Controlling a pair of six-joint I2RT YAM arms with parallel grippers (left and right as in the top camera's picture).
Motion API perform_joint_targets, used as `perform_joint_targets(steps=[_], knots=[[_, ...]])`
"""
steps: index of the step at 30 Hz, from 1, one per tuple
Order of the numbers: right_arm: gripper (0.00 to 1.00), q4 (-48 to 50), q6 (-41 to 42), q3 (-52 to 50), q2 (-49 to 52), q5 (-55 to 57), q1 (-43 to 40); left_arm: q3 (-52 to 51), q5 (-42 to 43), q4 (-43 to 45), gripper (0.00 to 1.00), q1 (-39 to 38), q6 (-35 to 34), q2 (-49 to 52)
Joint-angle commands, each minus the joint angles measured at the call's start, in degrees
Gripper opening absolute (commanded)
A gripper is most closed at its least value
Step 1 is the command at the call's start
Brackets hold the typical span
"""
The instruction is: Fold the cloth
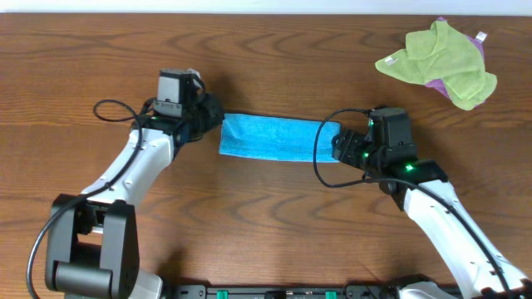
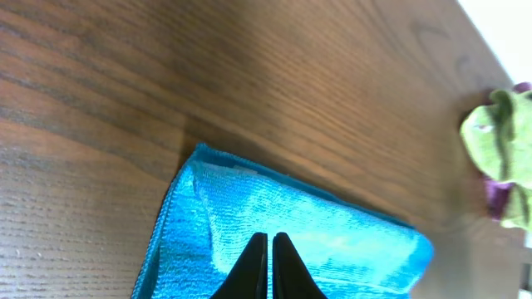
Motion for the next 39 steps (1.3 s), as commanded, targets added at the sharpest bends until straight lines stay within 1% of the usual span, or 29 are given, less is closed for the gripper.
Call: perform_joint_targets(steps=[1, 4, 7, 12, 17, 21, 30, 39], knots=[[0.68, 1.5, 5.6, -3.4, -0.4, -2.1, -1.3, 1.2, -4.9, -0.2, 0.05, -1.4, 1.5, 1.2], [0.68, 6.0, 7.9, -7.4, -0.4, -4.9, -2.7, 1.2, -5.7, -0.1, 0.05, -2.1, 1.5, 3.0], [0.68, 13.0, 10.2, -11.8, -0.4, -8.2, -3.8, 1.3, -5.7, 0.3, 0.06, -2.6, 1.5, 5.0], [0.68, 19.4, 13.9, -15.8, -0.3, -9.4, -4.3, 1.4, -5.7, 2.5, 0.06, -3.9, 1.5, 8.7], [0.67, 19.9, 15.0, -16.2, -0.2, -9.6, -4.3, 2.5, -5.9, 3.5, 0.05, -6.2, 1.5, 11.7], [0.68, 20.4, 15.1, -16.2, 0.2, -9.6, -4.3, 3.3, -8.3, 3.7, 0.06, -7.4, 1.5, 13.0], [0.67, 26.5, 17.6, -16.2, 6.1, -10.3, -4.2, 3.3, -9.1, 3.0, 0.06, -7.7, 1.5, 14.9], [0.67, 30.3, 18.8, -16.2, 10.8, -10.9, -4.2, 3.3, -8.9, 2.3, 0.05, -7.7, 1.5, 15.3]])
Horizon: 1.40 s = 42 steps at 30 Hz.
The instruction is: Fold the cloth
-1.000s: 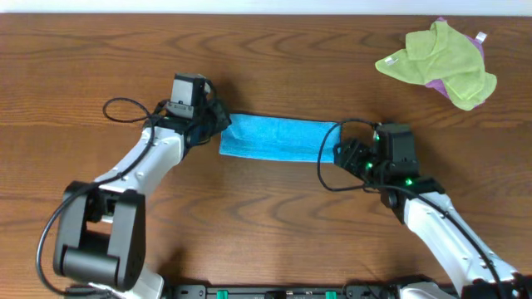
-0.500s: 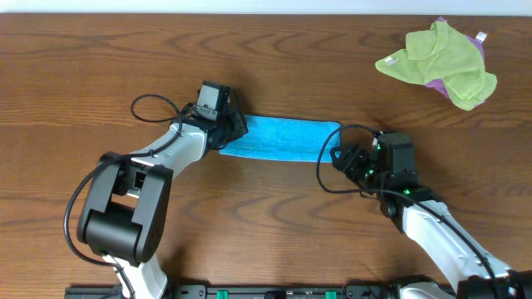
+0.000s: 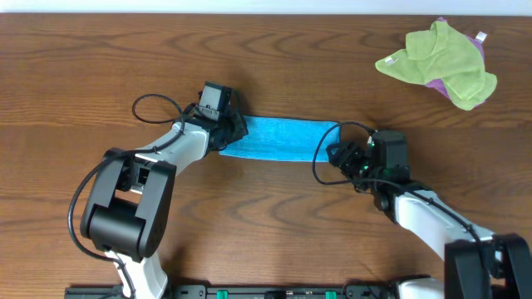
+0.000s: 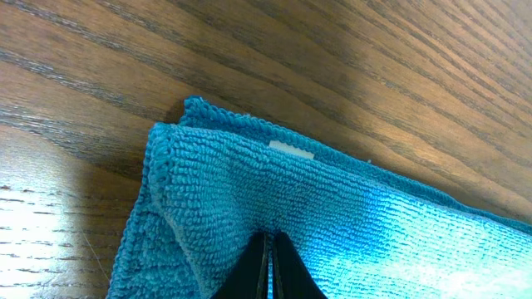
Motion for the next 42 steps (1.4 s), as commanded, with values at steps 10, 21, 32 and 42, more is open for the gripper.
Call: perform_joint_targets(steps=[10, 21, 32, 42], knots=[[0.67, 8.2, 3.7, -0.3, 7.6, -1.0, -0.5, 1.2, -1.0, -2.6, 0.05, 0.0, 1.2, 1.2], [0.55, 16.9, 3.8, -0.3, 14.0, 0.0, 0.8, 1.2, -0.9, -3.4, 0.06, 0.0, 1.2, 1.2], [0.36, 24.9, 1.0, -0.3, 19.3, 3.4, 1.7, 1.2, -0.2, -5.0, 0.06, 0.0, 1.2, 1.2], [0.01, 35.1, -4.7, 0.1, 18.6, 2.0, 1.6, 1.2, 1.3, -6.3, 0.06, 0.0, 1.2, 1.2]])
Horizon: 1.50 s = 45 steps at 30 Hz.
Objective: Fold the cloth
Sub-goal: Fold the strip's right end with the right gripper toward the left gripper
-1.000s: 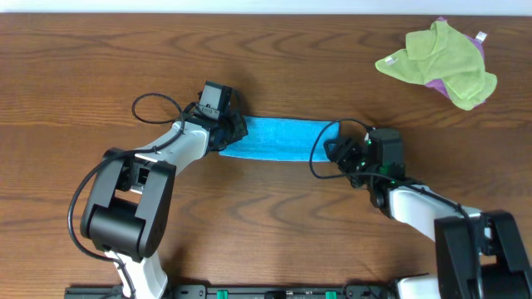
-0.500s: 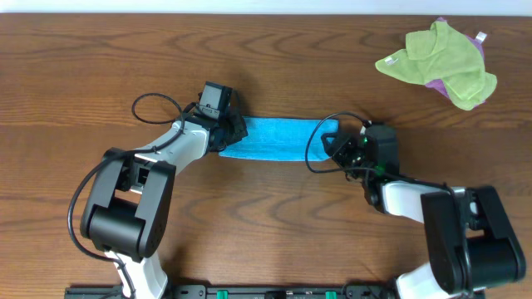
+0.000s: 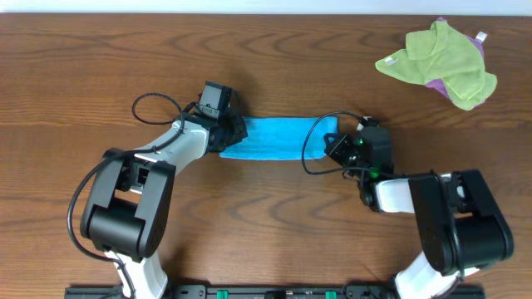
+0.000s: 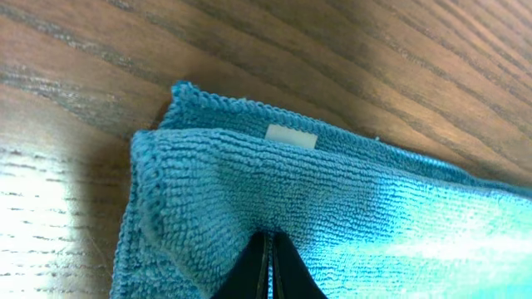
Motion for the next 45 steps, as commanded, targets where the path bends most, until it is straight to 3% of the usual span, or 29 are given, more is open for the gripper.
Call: perform_joint_targets(steps=[1, 13, 27, 45], knots=[[0.01, 1.9, -3.6, 0.0, -1.5, -0.9, 0.1, 0.3, 0.5, -1.9, 0.05, 0.0, 0.5, 1.2], [0.01, -0.2, -4.5, 3.2, -8.6, -5.3, 3.9, 0.3, 1.0, -2.4, 0.06, 0.0, 0.5, 1.2], [0.01, -18.3, -12.5, 19.1, -7.7, -3.1, 14.9, 0.3, 1.0, -2.4, 0.06, 0.0, 0.5, 1.2], [0.01, -18.1, -13.5, 21.1, -1.0, -1.4, 21.7, 1.6, 0.9, -4.9, 0.06, 0.4, 3.6, -1.0]])
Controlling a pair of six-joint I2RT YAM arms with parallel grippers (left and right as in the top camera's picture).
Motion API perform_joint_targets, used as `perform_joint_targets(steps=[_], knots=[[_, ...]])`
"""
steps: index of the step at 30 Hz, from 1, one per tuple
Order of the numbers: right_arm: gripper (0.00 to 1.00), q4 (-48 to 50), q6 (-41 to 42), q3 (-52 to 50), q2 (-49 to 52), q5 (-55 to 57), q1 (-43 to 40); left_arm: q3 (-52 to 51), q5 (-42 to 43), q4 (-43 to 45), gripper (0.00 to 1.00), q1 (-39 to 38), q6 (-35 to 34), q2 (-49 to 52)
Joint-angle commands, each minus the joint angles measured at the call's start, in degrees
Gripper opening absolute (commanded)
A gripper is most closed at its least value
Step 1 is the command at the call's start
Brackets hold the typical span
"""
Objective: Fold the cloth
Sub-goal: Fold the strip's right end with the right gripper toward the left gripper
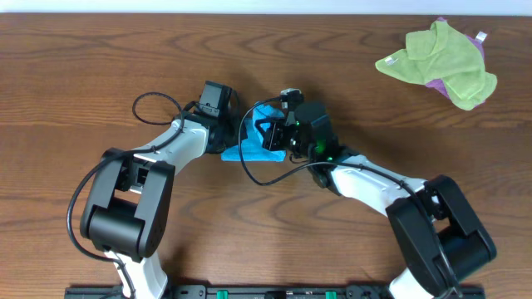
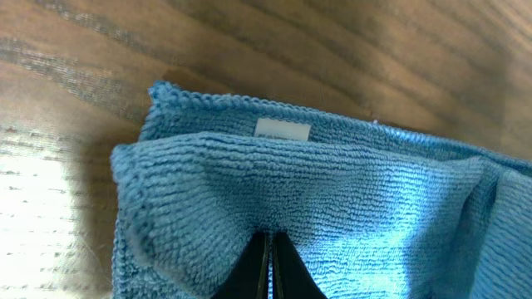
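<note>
The blue cloth (image 1: 247, 150) lies bunched short at the table's middle. My left gripper (image 1: 226, 131) rests on its left end. In the left wrist view that gripper (image 2: 270, 239) is shut, its tips pressed down onto the blue cloth (image 2: 349, 183) just behind the white tag (image 2: 283, 130). My right gripper (image 1: 271, 133) sits over the cloth close to the left one, and the cloth's right end is gathered up at it. Its jaws are hidden under its body. A doubled layer shows at the right of the left wrist view.
A green cloth (image 1: 439, 54) with a purple one under it lies crumpled at the back right corner. Black cables loop beside both wrists. The wood table (image 1: 374, 249) runs wide in front and to the right.
My right gripper has moved from the cloth's right end to just beside the left gripper, and the cloth's right half has come over with it. The left gripper still pins the left end.
The cloth first lay as a long strip with my left gripper shut above its left end and my right at its right end. Then the left gripper pressed down near the tag and the right lowered onto its end. Now the right end lies carried over leftward.
</note>
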Motion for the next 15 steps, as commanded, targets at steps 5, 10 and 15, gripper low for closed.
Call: perform_joint_targets(steps=[5, 10, 15], knots=[[0.01, 0.0, -1.9, 1.0, 1.0, 1.9, 1.0, 2.0, -0.8, -5.4, 0.06, 1.8, 3.8, -2.9], [0.01, 0.0, -1.8, 1.2, 1.9, 2.6, 1.0, 2.7, -2.7, -8.3, 0.06, 3.8, 5.1, -6.3], [0.01, 0.1, -1.8, 1.9, 3.4, 2.5, 1.6, 2.8, -3.3, -8.9, 0.06, 4.8, 6.2, -10.1]])
